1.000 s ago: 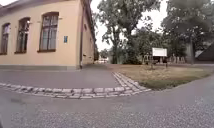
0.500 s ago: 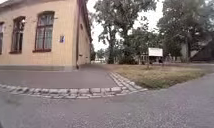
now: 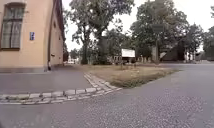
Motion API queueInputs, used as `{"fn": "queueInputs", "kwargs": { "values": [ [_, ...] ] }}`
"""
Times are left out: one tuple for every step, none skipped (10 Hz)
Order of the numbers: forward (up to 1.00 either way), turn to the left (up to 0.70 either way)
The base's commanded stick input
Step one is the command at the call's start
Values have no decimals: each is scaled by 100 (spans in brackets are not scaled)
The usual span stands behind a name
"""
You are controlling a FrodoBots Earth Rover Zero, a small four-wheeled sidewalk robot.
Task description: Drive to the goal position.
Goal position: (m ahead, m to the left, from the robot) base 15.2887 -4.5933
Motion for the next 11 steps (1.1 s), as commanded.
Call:
{"fn": "queueInputs", "kwargs": {
  "values": [
    [0, -70],
    [0, -70],
    [0, -70],
    [0, -70],
    [0, -70],
    [0, -70],
    [0, -70],
    [0, -70],
    [0, -70],
    [0, -70],
    [0, -70]
  ]
}}
